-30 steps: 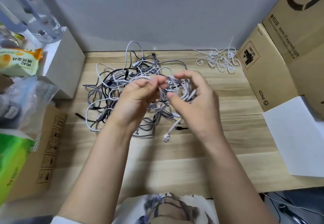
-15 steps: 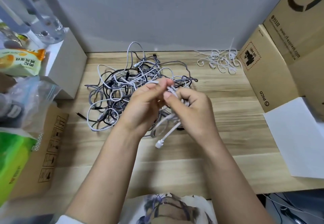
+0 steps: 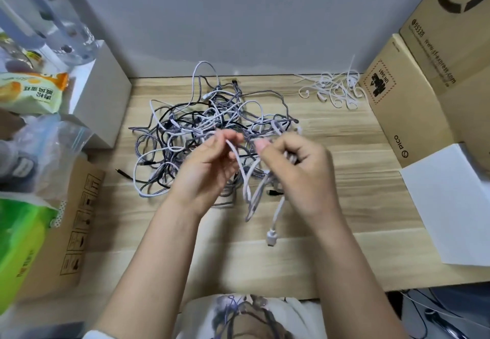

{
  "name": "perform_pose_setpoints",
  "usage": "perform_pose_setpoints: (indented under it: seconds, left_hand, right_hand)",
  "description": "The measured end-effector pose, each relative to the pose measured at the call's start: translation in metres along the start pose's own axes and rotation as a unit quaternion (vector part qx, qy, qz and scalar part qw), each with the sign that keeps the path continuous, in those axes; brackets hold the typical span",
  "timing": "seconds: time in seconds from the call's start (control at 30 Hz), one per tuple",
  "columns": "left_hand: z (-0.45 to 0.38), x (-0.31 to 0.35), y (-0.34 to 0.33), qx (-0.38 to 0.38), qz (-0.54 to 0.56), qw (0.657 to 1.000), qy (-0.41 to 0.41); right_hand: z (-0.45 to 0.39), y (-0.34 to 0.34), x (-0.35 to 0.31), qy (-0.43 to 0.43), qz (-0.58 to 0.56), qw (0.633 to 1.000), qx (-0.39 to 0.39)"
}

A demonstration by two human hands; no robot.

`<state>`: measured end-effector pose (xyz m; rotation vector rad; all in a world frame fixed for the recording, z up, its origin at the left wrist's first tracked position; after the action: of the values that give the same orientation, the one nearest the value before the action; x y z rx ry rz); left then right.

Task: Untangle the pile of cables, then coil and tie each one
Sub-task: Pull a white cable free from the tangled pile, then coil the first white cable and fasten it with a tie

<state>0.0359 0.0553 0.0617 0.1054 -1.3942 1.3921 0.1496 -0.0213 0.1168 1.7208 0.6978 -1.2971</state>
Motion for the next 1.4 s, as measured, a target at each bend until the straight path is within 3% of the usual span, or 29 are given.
perform_pose_setpoints:
  seconds: [0.1, 0.23, 0.37, 0.47, 0.57, 0.63, 0.8, 0.97, 1.07, 1.17, 1.3, 1.4]
  left_hand:
    - [0.016, -0.001, -0.013, -0.094, -0.058, 0.994, 0.006]
    - [0.028, 0.011, -0.009, -0.125, -0.028, 0.992, 0.004]
    - [0.035, 0.019, -0.003, -0.091, -0.052, 0.994, 0.008]
    - [0.035, 0.027, 0.004, -0.039, -0.05, 0.998, 0.002]
    - [0.033, 0.033, 0.014, 0.023, -0.136, 0.99, -0.031]
    - [0.034, 0.025, 0.01, 0.015, -0.188, 0.982, -0.025]
    - [0.028, -0.008, -0.025, -0.03, -0.109, 0.994, -0.011]
    - [0.022, -0.034, -0.033, -0.046, -0.181, 0.982, -0.011]
    - [0.02, -0.039, -0.022, -0.034, -0.304, 0.952, 0.001]
    - [0.016, -0.056, 0.01, -0.035, -0.463, 0.882, 0.075]
    - [0.018, -0.091, 0.032, -0.13, -0.498, 0.834, 0.197]
    - [0.016, -0.114, 0.027, -0.166, -0.538, 0.797, 0.22]
  right_hand:
    - [0.007, -0.026, 0.009, -0.009, 0.047, 0.999, -0.017]
    - [0.014, -0.051, 0.012, -0.015, 0.012, 0.997, -0.069]
    - [0.018, -0.064, 0.005, 0.003, -0.062, 0.993, -0.098]
    - [0.017, -0.057, 0.004, 0.013, -0.089, 0.993, -0.079]
    - [0.012, -0.044, 0.011, 0.004, -0.085, 0.994, -0.062]
    - [0.01, -0.041, 0.017, -0.013, -0.072, 0.994, -0.079]
    - [0.011, -0.035, 0.024, 0.018, -0.063, 0.98, -0.19]
    - [0.013, -0.004, 0.047, 0.005, -0.075, 0.969, -0.235]
    - [0.006, 0.017, 0.063, -0.049, -0.063, 0.964, -0.253]
    - [0.003, 0.033, 0.087, -0.097, -0.002, 0.946, -0.311]
    - [0.006, 0.036, 0.122, -0.138, 0.208, 0.906, -0.343]
    - [0.009, 0.032, 0.143, -0.163, 0.294, 0.875, -0.348]
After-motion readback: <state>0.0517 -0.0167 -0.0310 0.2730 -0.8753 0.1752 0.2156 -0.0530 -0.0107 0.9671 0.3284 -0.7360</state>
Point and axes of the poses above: each hand's wrist, its own z-axis away from the middle knuckle, its own y-axis out of the back of the hand, x = y × z, the point moved 5 cm from there along -z, towards the middle knuckle, and after that the axes turned 2 degrees about -x, right-handed, at the moved point
